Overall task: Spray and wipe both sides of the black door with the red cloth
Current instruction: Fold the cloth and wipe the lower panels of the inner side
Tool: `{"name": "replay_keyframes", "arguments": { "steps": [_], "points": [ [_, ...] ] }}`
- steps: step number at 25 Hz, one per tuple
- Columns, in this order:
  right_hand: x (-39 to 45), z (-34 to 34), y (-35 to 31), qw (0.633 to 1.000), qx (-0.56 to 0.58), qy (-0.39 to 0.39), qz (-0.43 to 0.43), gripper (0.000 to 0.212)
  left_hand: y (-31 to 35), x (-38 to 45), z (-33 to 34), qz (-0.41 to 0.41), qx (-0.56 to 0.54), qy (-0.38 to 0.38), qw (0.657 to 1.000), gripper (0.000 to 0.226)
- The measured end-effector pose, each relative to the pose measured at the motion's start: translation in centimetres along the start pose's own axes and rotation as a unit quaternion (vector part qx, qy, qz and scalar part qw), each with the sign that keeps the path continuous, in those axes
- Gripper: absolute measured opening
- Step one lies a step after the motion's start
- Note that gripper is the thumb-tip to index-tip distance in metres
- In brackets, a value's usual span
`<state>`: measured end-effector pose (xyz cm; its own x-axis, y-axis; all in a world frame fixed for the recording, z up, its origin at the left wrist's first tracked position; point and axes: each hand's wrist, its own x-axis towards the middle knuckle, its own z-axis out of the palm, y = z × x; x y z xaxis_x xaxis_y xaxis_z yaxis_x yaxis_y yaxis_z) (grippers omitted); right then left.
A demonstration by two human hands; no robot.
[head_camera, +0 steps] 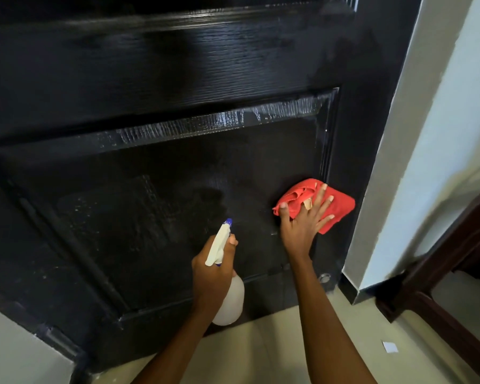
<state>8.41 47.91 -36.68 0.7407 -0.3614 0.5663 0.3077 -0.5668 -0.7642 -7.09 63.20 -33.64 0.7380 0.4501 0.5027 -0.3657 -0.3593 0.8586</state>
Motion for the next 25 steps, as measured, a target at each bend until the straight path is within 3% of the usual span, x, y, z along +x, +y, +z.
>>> {"name": "replay_keyframes", "arguments": {
  "steps": [3,5,9,14,16,19,21,24,25],
  "points": [
    [-0.1,0.5,-0.7,0.996,0.073,0.048,0.003,0.068,0.0,-0.1,0.2,-0.008,0.014,-0.011,1.0,0.036],
    [0.1,0.7,-1.1,0.988,0.129,0.081,0.02,0.073,0.4,-0.1,-0.2,-0.049,0.001,-0.041,0.998,0.024],
    [-0.5,0.5,-2.0,0.957,0.241,0.13,0.095,0.049,0.7,-0.2,-1.2,-0.076,-0.002,-0.049,0.996,0.013],
    [-1.1,0.3,-5.0,0.978,0.179,0.062,-0.082,0.042,1.0,0.4,-2.3,-0.033,0.034,0.001,0.999,0.009],
    [-1.2,0.4,-5.1,0.986,0.136,0.034,-0.094,0.048,0.6,0.8,-2.9,-0.06,0.038,-0.005,0.997,0.008],
    [-1.6,-0.2,-4.9,0.985,0.145,0.031,-0.092,0.05,0.0,1.0,-3.4,-0.09,0.063,-0.02,0.994,0.023],
    [-2.3,0.4,-3.4,0.985,0.162,0.027,-0.042,0.047,0.2,1.1,-3.5,-0.103,0.065,-0.018,0.992,0.022],
    [-4.7,0.9,-2.0,0.965,0.232,0.01,0.119,0.056,0.2,1.1,-4.0,-0.127,0.056,-0.042,0.99,0.025],
    [-5.8,0.6,-2.4,0.948,0.265,0.016,0.177,0.049,0.1,1.2,-4.2,-0.145,0.059,-0.062,0.986,0.022]
  ]
}}
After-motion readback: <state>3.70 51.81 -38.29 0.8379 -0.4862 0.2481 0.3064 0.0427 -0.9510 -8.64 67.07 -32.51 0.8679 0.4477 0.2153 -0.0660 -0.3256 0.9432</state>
